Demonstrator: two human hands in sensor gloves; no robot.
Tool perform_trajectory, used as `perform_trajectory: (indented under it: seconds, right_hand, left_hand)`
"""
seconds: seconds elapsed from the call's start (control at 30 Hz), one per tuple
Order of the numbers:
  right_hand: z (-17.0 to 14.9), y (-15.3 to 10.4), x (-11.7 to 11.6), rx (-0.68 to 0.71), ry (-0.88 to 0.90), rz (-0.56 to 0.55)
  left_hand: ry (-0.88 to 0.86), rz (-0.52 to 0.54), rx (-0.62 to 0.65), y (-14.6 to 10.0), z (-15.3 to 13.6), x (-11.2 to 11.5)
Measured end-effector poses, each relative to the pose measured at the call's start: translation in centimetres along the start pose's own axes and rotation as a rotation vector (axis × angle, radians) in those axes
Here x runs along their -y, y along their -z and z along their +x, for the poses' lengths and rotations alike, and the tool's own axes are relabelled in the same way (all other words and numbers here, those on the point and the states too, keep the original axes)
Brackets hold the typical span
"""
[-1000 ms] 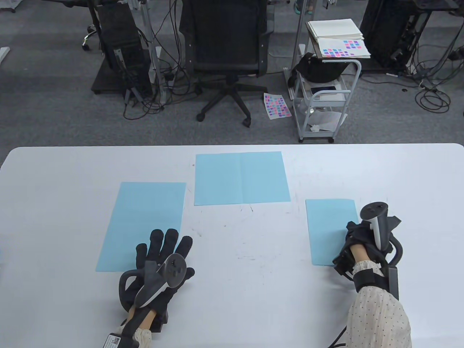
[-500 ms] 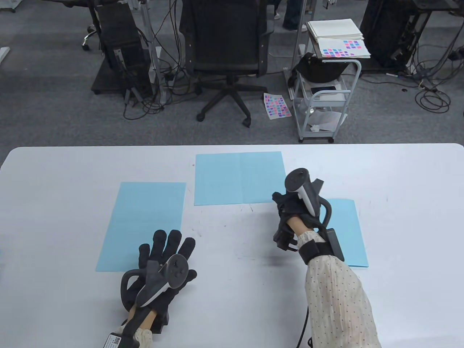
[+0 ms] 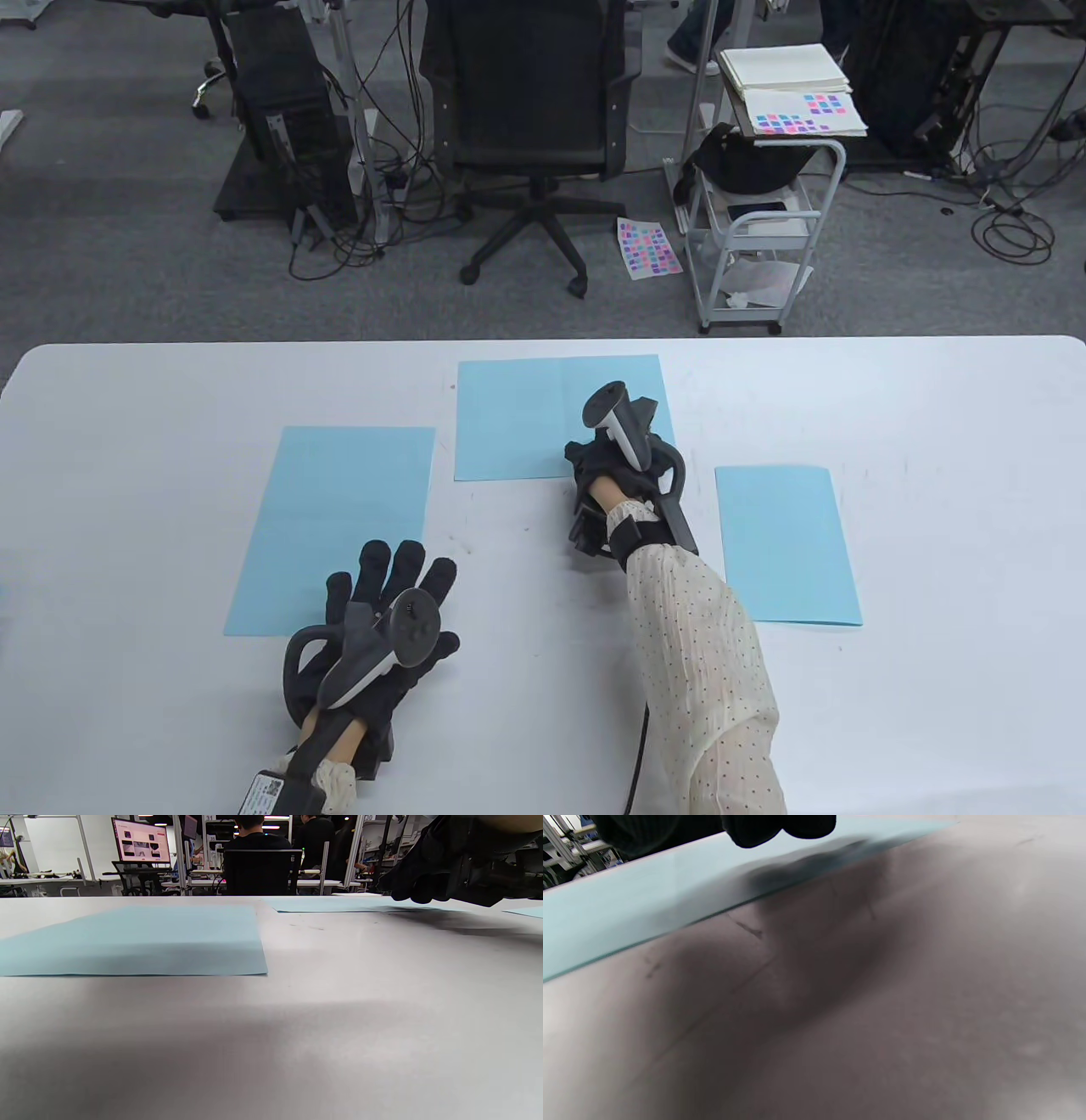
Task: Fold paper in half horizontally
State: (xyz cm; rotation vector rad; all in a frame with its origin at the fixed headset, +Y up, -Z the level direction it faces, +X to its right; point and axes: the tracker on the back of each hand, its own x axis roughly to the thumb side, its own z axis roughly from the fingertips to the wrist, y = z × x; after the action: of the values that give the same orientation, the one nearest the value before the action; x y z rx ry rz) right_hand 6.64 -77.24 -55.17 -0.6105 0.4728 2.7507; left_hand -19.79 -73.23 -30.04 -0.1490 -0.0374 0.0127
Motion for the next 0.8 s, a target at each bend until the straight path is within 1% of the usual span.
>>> perform_trajectory:
  seconds: [0.1,0.17,0.23,0.37,0.6,0.7,0.8]
  right_hand:
    - [0.6,0.4,-0.6,-0.012,-0.106,-0.008]
    - [0.8,0.6,-0.9,-0.026,-0.172,0.012]
    - [0.8,0.6,-0.9,-0.030,-0.212,0.011]
    - [0.1,0.6,-0.4,-0.020,-0.193,0.033]
    - [-2.8,0.6,0.8,-0.028,-0.173,0.106]
    - [-3.8,0.6,1.1,-0.019,-0.154,0.110]
    - [-4.7,0.3,1.3,0.024,-0.127,0.105]
  left_hand:
    - [-0.010,-0.026,-0.007,0.3,-0.2,0.4]
    - [-0.006,-0.030,-0.007,0.4,-0.3,0.4]
    - [-0.006,-0.031,-0.007,0.5,-0.3,0.5]
    - [-0.009,-0.030,0.000,0.5,-0.2,0.5]
    - [-0.008,-0.037,0.011,0.4,-0.1,0.6]
    - [-0.010,-0.037,0.011,0.4,0.0,0.6]
    - [-0.010,-0.036,0.012,0.3,0.0,0.7]
